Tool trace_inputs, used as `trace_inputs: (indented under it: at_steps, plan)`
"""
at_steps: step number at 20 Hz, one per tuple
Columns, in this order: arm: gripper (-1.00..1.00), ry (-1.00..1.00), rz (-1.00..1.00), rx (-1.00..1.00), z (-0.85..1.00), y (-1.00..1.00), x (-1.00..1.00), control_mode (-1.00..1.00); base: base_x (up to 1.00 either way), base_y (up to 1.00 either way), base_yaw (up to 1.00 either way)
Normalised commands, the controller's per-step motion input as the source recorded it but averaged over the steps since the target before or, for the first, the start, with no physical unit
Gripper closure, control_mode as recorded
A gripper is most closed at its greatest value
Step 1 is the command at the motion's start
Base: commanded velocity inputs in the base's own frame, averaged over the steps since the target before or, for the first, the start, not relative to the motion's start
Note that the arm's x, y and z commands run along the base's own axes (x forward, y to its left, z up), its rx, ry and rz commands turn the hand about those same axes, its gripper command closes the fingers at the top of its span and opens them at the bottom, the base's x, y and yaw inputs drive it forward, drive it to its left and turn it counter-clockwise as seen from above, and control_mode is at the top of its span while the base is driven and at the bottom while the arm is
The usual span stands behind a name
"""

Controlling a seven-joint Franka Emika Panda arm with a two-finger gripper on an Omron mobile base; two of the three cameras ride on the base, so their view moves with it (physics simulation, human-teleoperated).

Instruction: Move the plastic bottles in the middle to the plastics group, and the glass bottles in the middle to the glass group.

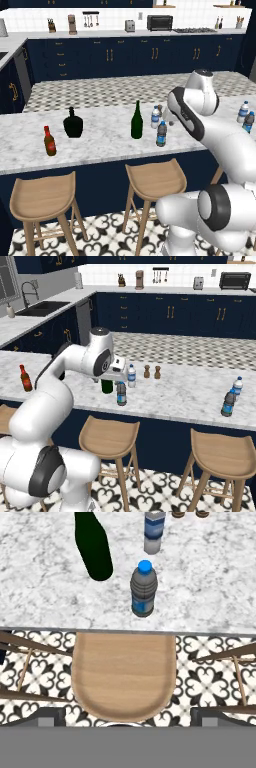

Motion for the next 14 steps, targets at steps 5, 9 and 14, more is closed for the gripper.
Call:
trace_inputs:
  at_steps: [5,9,14]
  plan:
    - [-1.0,0.0,0.0,0.0,-0.1,0.0,0.09,-1.0,0.0,0.0,0.0]
    - [-1.0,0.0,0.0,0.0,-0.16,0.0,0.04,-1.0,0.0,0.0,0.0]
    - [-1.0,0.0,0.0,0.0,-0.07,0.0,0.04,-1.0,0.0,0.0,0.0]
